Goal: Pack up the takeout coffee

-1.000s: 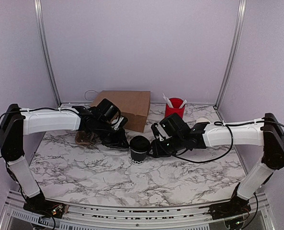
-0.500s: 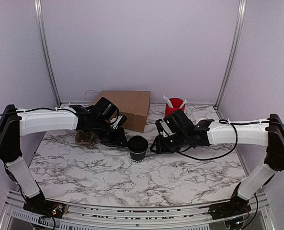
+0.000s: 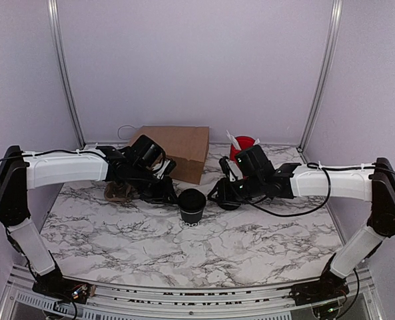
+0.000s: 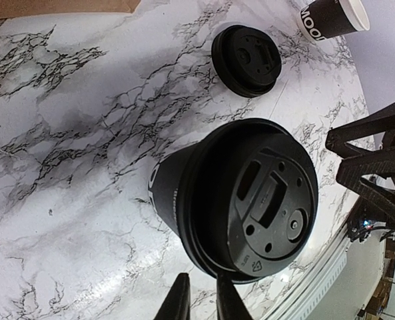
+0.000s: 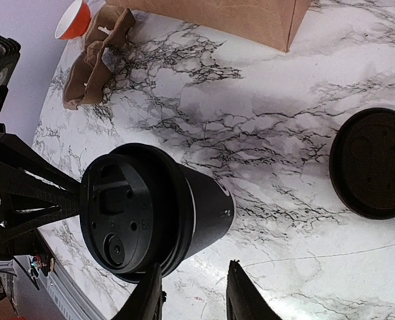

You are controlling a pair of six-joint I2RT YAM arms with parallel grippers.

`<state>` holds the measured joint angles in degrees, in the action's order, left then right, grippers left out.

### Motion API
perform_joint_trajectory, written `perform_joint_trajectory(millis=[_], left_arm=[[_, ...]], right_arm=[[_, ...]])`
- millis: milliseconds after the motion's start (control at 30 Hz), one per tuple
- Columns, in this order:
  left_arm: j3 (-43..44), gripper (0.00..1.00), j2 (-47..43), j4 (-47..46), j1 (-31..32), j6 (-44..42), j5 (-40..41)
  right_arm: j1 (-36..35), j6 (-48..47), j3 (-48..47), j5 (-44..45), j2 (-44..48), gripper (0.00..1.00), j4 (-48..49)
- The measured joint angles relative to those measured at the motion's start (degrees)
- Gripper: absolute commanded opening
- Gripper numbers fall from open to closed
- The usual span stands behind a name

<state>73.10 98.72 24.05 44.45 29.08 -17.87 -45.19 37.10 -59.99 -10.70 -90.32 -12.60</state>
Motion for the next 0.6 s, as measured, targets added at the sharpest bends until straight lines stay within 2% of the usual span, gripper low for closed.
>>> perform_joint_trajectory(millis=[600], left_arm=[[0.13, 0.14, 0.55, -0.02, -0.26, -0.02, 0.31]], right_arm=[[0.59, -0.02, -0.28, -2.4, -3.89, 0.3, 2.73]])
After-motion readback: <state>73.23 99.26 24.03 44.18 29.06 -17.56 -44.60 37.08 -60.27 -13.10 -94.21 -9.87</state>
